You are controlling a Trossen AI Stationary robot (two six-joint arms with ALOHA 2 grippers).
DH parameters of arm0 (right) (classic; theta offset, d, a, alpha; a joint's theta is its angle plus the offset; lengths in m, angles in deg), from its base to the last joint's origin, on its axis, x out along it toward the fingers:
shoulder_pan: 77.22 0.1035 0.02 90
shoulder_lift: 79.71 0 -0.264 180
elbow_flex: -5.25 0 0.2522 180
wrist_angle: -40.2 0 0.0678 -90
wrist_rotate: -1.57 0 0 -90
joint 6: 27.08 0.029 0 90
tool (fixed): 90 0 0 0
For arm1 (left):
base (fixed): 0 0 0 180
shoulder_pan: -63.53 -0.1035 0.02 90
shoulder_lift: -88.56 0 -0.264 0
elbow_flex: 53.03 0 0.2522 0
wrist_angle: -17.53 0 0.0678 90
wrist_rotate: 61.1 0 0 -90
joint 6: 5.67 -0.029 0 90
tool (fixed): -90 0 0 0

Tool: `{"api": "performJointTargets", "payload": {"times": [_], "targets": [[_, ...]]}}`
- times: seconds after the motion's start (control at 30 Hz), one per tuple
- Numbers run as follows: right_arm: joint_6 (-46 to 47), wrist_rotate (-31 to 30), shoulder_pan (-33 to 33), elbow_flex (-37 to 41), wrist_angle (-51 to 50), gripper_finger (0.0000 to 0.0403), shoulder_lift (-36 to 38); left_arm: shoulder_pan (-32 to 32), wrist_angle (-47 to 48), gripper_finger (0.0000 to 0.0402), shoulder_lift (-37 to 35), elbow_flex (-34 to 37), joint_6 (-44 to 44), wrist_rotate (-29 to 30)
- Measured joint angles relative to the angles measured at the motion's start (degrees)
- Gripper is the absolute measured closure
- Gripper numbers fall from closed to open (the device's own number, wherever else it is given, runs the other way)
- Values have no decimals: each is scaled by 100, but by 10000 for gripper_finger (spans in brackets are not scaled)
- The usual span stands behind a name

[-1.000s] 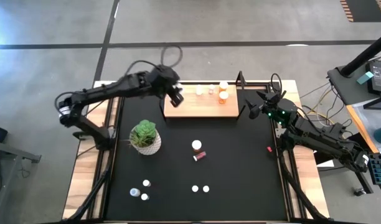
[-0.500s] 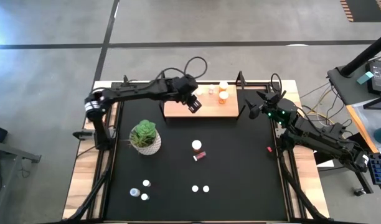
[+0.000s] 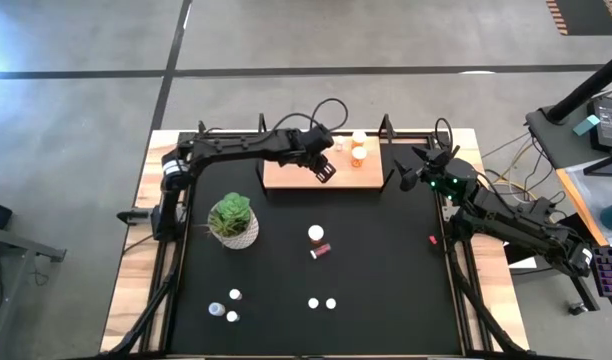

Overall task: Pick and place medicine bottles onto shelf by color
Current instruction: Put the top white pill bottle on the shelf aligned with the other white pill bottle

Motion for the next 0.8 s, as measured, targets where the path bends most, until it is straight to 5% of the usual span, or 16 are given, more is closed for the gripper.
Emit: {"api": "performJointTargets", "payload": {"times": [0.8], "targets": [[0, -2, 2, 0, 0, 23, 0, -155, -336, 278, 157, 103, 8, -13]]}}
